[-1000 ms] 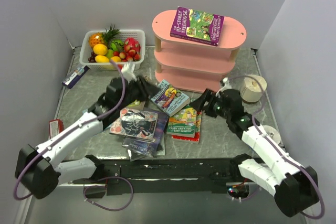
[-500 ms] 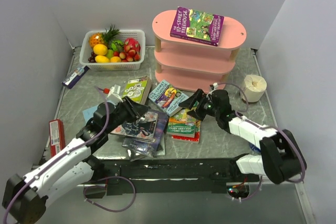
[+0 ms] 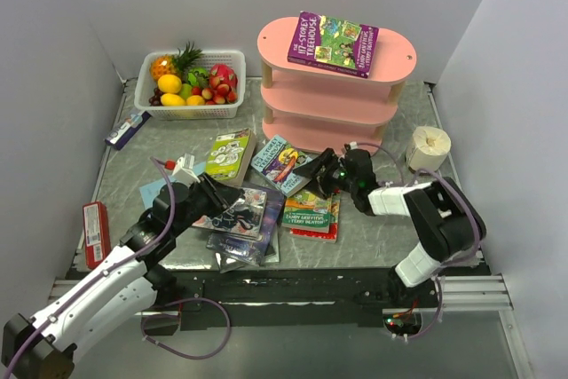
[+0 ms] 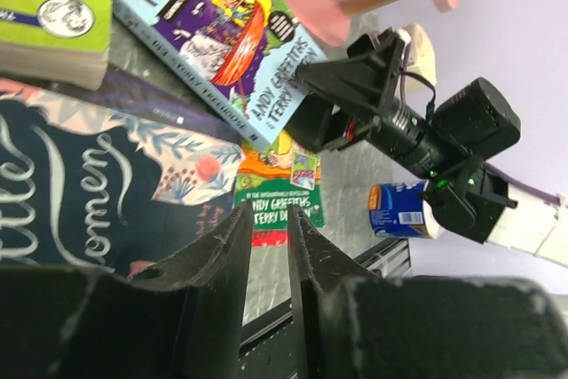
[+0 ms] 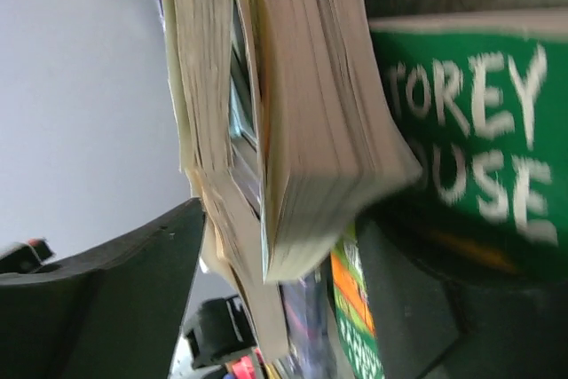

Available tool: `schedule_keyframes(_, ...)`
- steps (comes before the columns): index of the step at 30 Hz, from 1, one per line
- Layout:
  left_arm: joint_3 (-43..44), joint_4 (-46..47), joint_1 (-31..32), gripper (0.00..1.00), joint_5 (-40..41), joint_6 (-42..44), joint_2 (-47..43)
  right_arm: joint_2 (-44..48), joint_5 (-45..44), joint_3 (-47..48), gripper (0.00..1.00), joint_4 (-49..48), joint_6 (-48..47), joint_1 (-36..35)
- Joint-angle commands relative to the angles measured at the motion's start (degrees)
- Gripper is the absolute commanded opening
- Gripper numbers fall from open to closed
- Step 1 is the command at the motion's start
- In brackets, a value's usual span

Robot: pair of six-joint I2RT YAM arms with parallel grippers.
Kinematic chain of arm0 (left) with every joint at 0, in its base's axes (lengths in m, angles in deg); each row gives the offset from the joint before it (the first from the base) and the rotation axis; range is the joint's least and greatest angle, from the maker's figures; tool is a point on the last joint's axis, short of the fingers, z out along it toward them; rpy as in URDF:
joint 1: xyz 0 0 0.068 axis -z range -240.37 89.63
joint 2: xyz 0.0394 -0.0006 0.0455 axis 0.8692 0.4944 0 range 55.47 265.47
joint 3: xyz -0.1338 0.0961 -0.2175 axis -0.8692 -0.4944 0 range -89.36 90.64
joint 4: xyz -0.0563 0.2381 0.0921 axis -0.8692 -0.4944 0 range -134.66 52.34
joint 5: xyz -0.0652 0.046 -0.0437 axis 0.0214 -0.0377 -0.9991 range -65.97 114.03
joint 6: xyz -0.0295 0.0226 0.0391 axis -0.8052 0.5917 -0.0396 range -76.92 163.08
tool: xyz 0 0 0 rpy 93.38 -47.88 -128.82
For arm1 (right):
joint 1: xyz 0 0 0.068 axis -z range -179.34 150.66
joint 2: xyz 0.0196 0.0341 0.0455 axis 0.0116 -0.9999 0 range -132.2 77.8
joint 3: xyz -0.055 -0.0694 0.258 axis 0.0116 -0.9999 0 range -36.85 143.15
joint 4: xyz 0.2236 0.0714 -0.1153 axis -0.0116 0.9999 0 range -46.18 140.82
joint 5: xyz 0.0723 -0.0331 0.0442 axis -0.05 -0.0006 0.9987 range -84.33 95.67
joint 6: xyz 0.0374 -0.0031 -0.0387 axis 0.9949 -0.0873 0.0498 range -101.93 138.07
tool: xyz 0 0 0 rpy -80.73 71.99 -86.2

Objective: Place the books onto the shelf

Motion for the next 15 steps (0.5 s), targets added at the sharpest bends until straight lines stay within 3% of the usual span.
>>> schedule_keyframes(1,0.21,-2.71,0.17,0.28,2.49,-0.20,-2.43,-5.54,-1.68,1.45,0.61,-8.32,3.06,-0.37)
schedule_keyframes(2,0.21,-3.32,0.26,0.27,2.86,-0.11,-2.86,-6.07,-1.85,0.93,0.53,-9.47,3.32,-0.37)
schedule_keyframes(3,0.29,-3.85,0.17,0.27,3.47,0.07,-3.65,-5.81,-1.85,0.57,0.36,-10.70,3.33,-0.37)
schedule_keyframes(6,1.08,-6.30,0.26,0.24,6.54,0.24,-5.23,-0.90,-2.03,0.31,0.14,-7.30,0.00,-0.55)
schedule_keyframes(9,2.14,-8.42,0.26,0.25,9.36,-0.02,-6.47,9.46,-3.78,2.32,0.03,6.66,-8.61,-1.95)
schedule_keyframes(12,3.10,-9.39,0.26,0.27,12.70,-0.72,-7.17,19.31,-3.61,5.40,0.00,20.34,-15.56,-2.75)
schedule_keyframes(15,4.60,-10.18,0.26,0.39,14.63,-0.46,-7.09,27.22,-1.86,9.70,0.00,33.96,-20.57,-3.10)
